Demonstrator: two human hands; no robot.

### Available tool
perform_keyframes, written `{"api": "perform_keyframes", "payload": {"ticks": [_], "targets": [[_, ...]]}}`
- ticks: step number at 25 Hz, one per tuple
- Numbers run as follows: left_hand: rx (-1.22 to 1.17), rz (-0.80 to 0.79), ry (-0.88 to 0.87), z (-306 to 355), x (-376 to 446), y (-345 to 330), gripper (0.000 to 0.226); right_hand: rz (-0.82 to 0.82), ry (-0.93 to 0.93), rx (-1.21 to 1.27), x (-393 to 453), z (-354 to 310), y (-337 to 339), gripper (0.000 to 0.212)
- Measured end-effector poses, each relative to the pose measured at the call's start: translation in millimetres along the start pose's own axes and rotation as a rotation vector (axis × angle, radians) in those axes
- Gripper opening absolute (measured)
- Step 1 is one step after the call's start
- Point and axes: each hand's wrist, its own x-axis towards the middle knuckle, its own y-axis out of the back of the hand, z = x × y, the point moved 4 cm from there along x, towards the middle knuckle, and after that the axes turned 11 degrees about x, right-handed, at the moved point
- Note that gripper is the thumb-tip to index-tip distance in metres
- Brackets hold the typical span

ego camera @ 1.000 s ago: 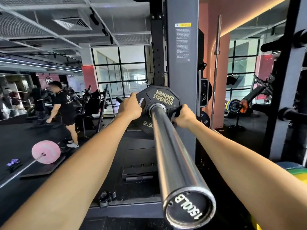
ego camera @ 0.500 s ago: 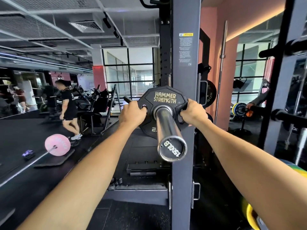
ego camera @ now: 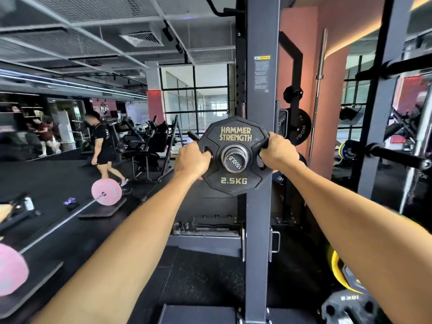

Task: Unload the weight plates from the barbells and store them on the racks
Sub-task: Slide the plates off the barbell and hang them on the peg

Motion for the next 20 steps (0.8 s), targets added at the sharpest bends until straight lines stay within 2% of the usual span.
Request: {"api": "perform_keyframes", "payload": {"ticks": [6, 11, 16, 20], "targets": [[-0.003, 0.0, -0.016, -3, -39, 27, 0.022, -0.002, -0.016, 0.001, -49, -18, 26, 0.025], [0.049, -0.038, -0.049, -1, -71, 32, 0.027, 0.026, -0.068, -0.021, -92, -11, 36, 0.033], [0.033, -0.044, -0.117, 30, -80, 19, 0.02, 0.074, -0.129, -0.046, -106, 8, 69, 0.041], [0.044, -0.028, -0.192, 80, -83, 13, 0.021, 0.121, -0.146, -0.069, -102, 27, 115, 0.026]]}}
